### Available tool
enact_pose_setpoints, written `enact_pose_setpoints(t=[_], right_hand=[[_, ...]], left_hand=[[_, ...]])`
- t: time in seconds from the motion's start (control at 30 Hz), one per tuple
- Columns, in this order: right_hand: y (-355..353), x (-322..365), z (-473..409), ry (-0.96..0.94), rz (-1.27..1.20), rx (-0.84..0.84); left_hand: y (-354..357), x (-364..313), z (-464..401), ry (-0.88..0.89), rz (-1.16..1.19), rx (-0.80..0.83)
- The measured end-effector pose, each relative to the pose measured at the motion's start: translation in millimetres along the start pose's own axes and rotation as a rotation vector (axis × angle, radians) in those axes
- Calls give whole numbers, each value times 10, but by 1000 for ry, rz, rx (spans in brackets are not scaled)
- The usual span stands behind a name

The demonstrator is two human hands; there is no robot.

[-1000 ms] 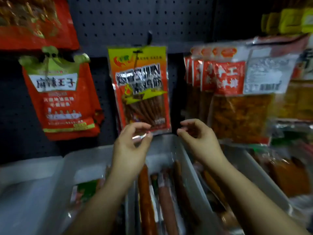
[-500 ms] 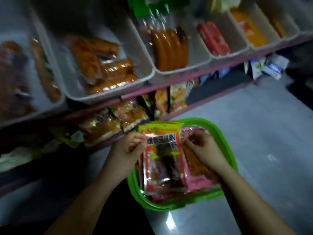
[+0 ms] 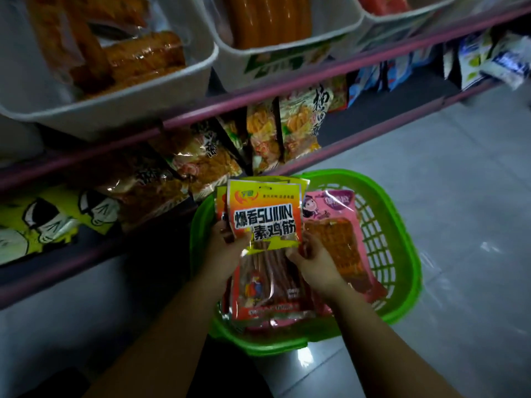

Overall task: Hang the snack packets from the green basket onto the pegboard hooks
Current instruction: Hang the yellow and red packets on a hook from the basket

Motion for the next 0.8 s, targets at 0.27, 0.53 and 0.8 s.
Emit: enact_pose_setpoints(t=[0.27, 0.53, 0.8], right_hand=[[60, 45, -164, 21, -55, 42], [-29, 330, -555, 49, 56, -62], [221, 732, -700, 6, -208, 35]], left_hand=[[-68, 57, 59, 6, 113, -136], [-716, -65, 362, 149, 501, -383], [-992, -120, 504, 128, 658, -424]])
Point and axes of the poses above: each hand's wrist, its own z-axis away from the middle knuckle, its own y-axis out of the palm, x = y × z, the point moved 4 cm from there along -z, towards the middle knuckle, and after that the axes turned 8 degrees about x, right-handed, at the moved point
